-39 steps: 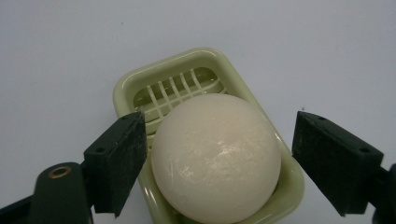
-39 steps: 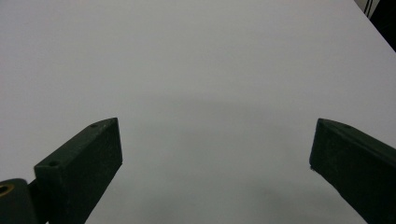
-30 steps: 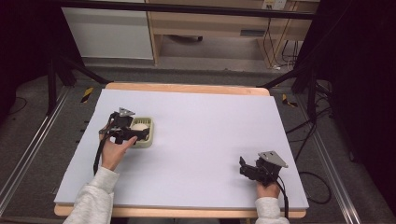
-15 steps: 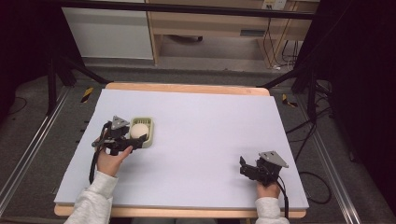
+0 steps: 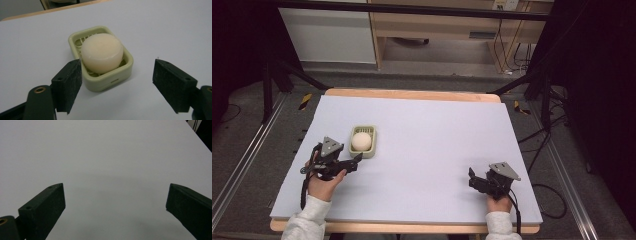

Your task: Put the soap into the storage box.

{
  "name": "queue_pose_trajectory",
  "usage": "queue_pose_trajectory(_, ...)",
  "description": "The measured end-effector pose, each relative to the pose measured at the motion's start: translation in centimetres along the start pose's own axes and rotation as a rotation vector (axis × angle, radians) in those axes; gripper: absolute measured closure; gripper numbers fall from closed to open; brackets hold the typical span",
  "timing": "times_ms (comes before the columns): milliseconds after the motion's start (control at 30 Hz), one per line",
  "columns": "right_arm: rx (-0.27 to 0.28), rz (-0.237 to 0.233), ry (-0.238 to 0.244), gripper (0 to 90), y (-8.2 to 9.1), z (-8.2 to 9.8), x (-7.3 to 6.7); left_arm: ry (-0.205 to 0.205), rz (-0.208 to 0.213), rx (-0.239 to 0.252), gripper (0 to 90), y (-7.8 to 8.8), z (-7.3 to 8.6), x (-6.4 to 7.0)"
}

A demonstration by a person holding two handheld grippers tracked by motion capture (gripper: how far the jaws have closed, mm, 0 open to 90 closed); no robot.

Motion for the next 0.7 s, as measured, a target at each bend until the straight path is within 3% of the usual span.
queue_pose_trajectory(200, -0.003, -0.005, 0.005, 2.8, 0.0, 0.0, 0.0, 0.028, -0.01, 0.033, 24.6, 1.2, 2.5, -0.4)
queue_pose_trajectory(367, -0.012, -0.011, 0.005, 2.8, 0.0, 0.0, 0.0, 0.023, -0.033, 0.016, 24.6, 1.6, 4.2, -0.7)
queue_pose_trajectory(700, -0.008, -0.009, 0.017, 2.8, 0.0, 0.0, -0.1, 0.036, -0.06, -0.026, 21.9, 1.7, 5.1, -1.3)
Point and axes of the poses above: each handheld gripper's, and its own axes: y roughly backward along the jaws, z roughly out of its underside, x roughly to its right, the point moved 1 cm from there along -y, roughly forward along the jaws, and after that the axes turned 12 degrees about -y, right-handed, at the moved point
